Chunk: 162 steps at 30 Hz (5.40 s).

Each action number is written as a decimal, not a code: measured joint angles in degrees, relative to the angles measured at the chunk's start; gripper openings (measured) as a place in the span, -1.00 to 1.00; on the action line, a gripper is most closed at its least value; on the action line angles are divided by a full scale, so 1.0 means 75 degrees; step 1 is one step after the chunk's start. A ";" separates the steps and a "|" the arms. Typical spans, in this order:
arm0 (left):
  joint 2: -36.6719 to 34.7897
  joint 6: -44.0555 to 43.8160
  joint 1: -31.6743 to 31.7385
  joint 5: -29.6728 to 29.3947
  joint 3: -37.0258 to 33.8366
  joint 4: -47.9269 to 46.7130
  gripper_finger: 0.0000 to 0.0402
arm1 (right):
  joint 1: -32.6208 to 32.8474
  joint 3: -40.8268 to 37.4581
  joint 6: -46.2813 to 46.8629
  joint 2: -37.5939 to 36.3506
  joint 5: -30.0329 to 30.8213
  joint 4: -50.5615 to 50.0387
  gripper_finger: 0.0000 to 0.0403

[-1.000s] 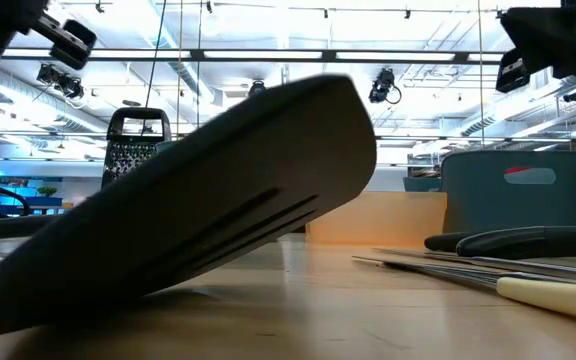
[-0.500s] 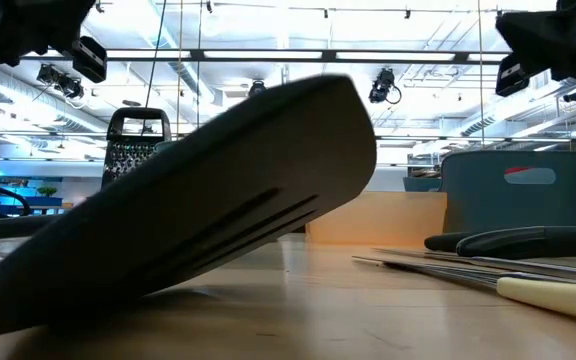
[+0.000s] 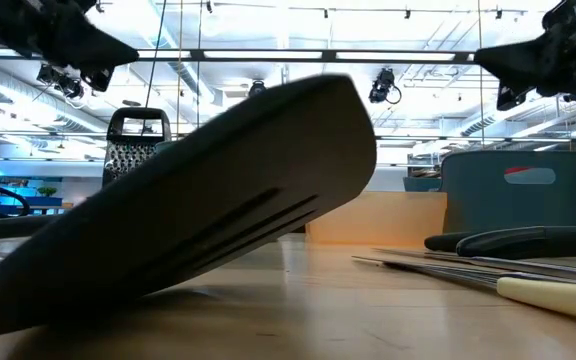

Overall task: Pick & Place Kitchen Items
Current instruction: Put the top spatula into the green container

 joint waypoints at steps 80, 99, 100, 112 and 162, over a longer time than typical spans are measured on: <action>0.8459 -0.2054 -0.1838 0.0873 0.2110 -0.2623 -0.15 | -0.0006 0.0003 0.0013 0.0000 -0.0150 -0.0071 -0.88; 0.6521 -0.1731 -0.1874 0.0880 0.2411 -0.3795 -0.42 | -0.0006 0.0000 0.0016 -0.0001 -0.0114 -0.0065 -0.88; 0.6283 -0.1724 -0.1881 0.0779 0.2485 -0.3915 -0.42 | -0.0006 0.0001 0.0014 -0.0001 -0.0115 -0.0065 -0.88; 0.2972 -0.1165 -0.2081 -0.0486 0.2678 -0.3848 -0.42 | -0.0006 0.0000 0.0015 -0.0001 -0.0114 -0.0030 -0.88; 0.1650 0.5474 -0.1045 -0.5265 0.3727 0.0727 -0.42 | -0.0004 0.0001 0.0136 0.0000 -0.0112 0.0227 -0.88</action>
